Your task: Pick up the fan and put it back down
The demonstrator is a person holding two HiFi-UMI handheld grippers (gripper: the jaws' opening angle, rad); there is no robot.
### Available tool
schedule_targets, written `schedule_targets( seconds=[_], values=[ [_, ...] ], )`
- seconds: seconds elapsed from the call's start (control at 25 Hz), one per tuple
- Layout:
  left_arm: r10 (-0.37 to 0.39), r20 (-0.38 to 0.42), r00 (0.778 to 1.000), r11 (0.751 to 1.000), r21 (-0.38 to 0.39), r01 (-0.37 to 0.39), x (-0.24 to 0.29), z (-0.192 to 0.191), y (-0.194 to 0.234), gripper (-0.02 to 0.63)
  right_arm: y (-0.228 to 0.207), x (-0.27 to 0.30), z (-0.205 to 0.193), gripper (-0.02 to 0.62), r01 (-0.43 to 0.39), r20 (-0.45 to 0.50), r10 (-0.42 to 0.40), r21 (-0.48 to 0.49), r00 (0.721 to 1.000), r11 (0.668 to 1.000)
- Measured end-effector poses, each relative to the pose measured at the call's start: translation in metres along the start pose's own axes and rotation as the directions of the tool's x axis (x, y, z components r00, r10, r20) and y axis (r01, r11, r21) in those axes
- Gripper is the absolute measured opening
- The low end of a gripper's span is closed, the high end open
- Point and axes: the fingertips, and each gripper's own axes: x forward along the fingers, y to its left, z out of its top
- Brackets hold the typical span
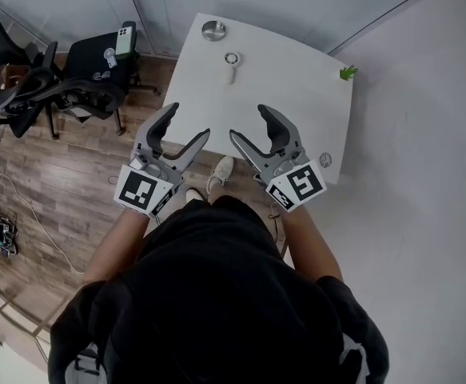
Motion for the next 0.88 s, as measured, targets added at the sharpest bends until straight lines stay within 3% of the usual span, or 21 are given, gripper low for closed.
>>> schedule_targets(
  seconds=[0.44,0.88],
  values=[
    [0.015,-0.005,1.0,1.0,0.002,-0.015,0.087,0.007,0.04,0.304,-0.087,0.045,0.007,0.308,-0.018,0.007,0.018,0.007,1.0,1.0],
    [0.036,-0.038,0.999,0.999,0.016,-0.035,0.132,-0.01,0.078,0.291,-0.141,0.078,-0.011,0.305,0.0,-0.03,0.001,0.05,1.0,0.999]
  ],
)
